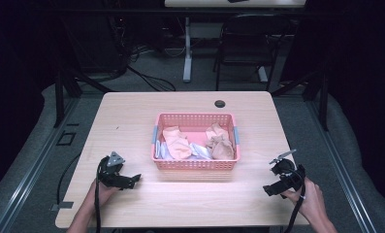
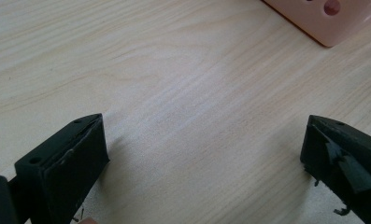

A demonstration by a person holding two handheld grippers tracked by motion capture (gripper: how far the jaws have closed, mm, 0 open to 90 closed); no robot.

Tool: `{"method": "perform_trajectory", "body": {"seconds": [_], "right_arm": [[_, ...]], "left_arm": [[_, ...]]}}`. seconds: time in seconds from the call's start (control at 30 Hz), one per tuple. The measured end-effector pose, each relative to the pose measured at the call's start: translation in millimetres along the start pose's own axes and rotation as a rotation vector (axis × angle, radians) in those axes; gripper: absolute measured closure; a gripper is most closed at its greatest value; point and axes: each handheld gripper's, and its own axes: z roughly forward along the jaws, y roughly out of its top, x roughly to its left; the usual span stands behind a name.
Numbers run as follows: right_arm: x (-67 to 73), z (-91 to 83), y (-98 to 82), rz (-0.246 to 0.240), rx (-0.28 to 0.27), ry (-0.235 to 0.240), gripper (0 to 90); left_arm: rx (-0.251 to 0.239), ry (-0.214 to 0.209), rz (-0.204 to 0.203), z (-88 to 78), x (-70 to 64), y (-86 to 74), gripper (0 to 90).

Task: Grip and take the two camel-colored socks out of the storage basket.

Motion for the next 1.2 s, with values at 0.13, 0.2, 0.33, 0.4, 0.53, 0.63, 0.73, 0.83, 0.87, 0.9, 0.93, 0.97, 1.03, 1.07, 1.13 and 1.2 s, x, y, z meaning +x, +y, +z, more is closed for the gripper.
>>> {"method": "perform_trajectory", "body": {"seconds": [0.13, 0.2, 0.33, 0.4, 0.53, 0.63, 0.73, 0.83, 0.87, 0.9, 0.93, 0.97, 1.03, 1.07, 1.13, 1.2], "right_arm": [[-0.2, 1.0, 0.0, -0.008, 0.010, -0.004, 1.3], [-0.3, 0.7, 0.4, -0.007, 0.011, -0.001, 1.2], [-0.8, 0.2, 1.6, -0.004, 0.005, -0.002, 1.0], [0.5, 0.8, 2.2, -0.010, 0.004, -0.002, 1.0], [2.9, 0.6, 4.7, -0.007, -0.016, 0.001, 0.9], [4.5, -2.3, 8.0, -0.024, -0.009, 0.008, 0.9], [7.2, -4.8, 9.5, -0.035, -0.014, 0.012, 0.9], [7.1, -5.4, 9.9, -0.028, -0.022, 0.019, 0.9], [6.0, -6.8, 10.6, -0.030, -0.022, 0.016, 0.9], [5.2, -8.2, 11.1, -0.031, -0.020, 0.023, 0.9], [4.9, -9.4, 11.5, -0.030, -0.027, 0.026, 0.9], [4.9, -9.4, 11.5, -0.030, -0.027, 0.026, 0.9], [5.4, -14.3, 12.9, -0.022, -0.047, 0.019, 1.1], [5.4, -16.7, 13.7, -0.018, -0.056, 0.024, 1.1], [6.3, -20.1, 15.1, -0.017, -0.069, 0.029, 1.1], [9.2, -22.9, 17.5, -0.029, -0.068, 0.033, 1.1]], "left_arm": [[0.000, 0.000, 0.000, 0.0, 0.0, 0.0, 0.4], [0.000, -0.001, -0.001, 0.0, 0.0, 0.0, 0.4], [0.000, 0.000, -0.001, -0.1, -0.1, 0.0, 0.4], [-0.004, 0.002, -0.002, 0.0, -0.5, -0.3, 0.4], [-0.002, 0.000, -0.001, -0.8, -1.0, -1.0, 0.4], [-0.002, -0.001, -0.002, -1.1, -1.4, -1.3, 0.4], [-0.002, 0.000, -0.003, -1.0, -1.4, -1.3, 0.4], [-0.002, -0.001, -0.002, -1.0, -1.4, -1.3, 0.4], [-0.002, -0.001, -0.002, -1.1, -1.4, -1.3, 0.4], [-0.002, -0.001, -0.003, -1.0, -1.4, -1.3, 0.4], [-0.002, 0.000, -0.003, -1.1, -1.4, -1.3, 0.4], [-0.002, 0.000, -0.003, -1.1, -1.4, -1.3, 0.4], [-0.001, -0.001, -0.002, -0.8, -1.3, -1.0, 0.3], [0.000, -0.002, 0.001, -0.7, -1.2, -0.8, 0.3], [0.000, -0.002, 0.002, -0.5, -1.2, -0.6, 0.3], [-0.001, -0.003, 0.004, -0.4, -1.1, -0.5, 0.3]]}}
